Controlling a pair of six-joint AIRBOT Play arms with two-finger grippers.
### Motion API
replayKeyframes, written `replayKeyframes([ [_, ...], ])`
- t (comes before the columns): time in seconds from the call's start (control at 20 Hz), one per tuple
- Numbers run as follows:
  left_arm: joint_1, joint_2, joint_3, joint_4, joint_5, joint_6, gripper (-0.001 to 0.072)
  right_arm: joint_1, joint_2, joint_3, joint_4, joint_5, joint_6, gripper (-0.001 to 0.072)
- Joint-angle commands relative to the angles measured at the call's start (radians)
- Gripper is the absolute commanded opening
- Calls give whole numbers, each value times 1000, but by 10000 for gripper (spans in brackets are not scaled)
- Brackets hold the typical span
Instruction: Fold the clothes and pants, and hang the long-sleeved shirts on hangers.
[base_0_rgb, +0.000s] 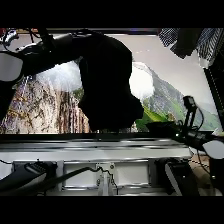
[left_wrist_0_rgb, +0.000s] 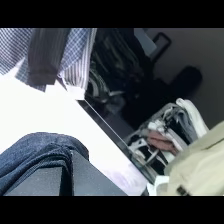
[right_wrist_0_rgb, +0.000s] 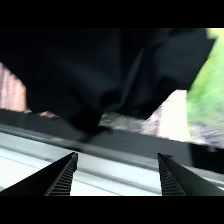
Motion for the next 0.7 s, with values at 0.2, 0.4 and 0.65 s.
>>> replayKeyframes([
  [0.2,1,3,10,237,39,-111,17,218,2,-234,212,-401,0,510],
  [0.4,2,-8,10,580,50,-331,17,550,-230,-232,210,-801,21,511],
  [0.65,2,-13,10,852,33,-539,17,778,-705,-18,158,-1020,29,514],
])
